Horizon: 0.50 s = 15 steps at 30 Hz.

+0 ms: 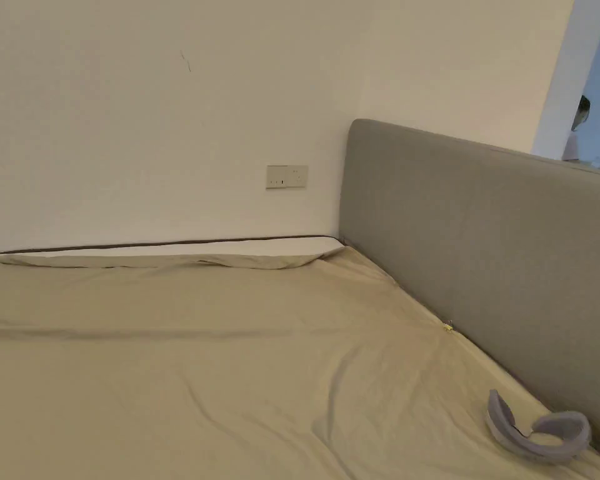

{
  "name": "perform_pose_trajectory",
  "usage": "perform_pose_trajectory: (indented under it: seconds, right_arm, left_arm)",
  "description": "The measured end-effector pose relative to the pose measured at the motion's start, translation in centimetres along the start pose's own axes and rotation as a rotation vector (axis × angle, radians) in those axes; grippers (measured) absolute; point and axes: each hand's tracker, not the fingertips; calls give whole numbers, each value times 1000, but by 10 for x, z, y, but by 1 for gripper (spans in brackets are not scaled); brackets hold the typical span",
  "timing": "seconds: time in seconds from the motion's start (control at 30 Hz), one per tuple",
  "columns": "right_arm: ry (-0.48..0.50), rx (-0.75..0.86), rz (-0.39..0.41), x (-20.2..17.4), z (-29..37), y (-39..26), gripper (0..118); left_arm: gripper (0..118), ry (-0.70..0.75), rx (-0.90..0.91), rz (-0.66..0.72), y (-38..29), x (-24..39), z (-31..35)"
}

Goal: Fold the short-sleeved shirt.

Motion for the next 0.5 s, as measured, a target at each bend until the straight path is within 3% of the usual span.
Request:
perform_pose_trajectory:
  seconds: [0.03, 0.07, 0.1, 0.13, 0.17, 0.2, 0.27, 0.37, 0.43, 0.5]
  right_arm:
    - [-13, 8, -29, 0, 6, 1, 22]
    - [-21, 11, -52, 1, 6, 1, 23]
    - [-10, 4, -61, 2, 6, 1, 33]
    - [-11, 0, -64, 2, 10, 2, 58]
    - [-19, -4, -59, 1, 19, 3, 58]
    - [-56, 54, -51, -1, 35, 0, 71]
    - [-69, 206, -30, -8, 78, -7, 118]
    - [-114, 511, -6, -34, 165, -20, 117]
    - [-103, 703, 8, -43, 207, -30, 118]
    - [-99, 715, -18, -51, 220, -33, 118]
  left_arm:
    - [33, 1, 0, 7, 1, 0, 2]
    - [74, -14, 12, 31, 9, -23, -10]
    - [105, -23, 28, 48, 10, -28, -9]
    - [105, -22, 30, 42, 8, -33, -7]
    - [105, -42, 67, 34, 6, -38, 1]
    - [105, -53, 90, 36, -14, -22, 37]
    - [105, -44, 138, 5, -29, -27, 69]
    - [105, 36, 268, -57, -67, -26, 139]
    - [105, -20, 381, -30, -96, -28, 181]
    - [98, -103, 554, 56, -123, -36, 215]
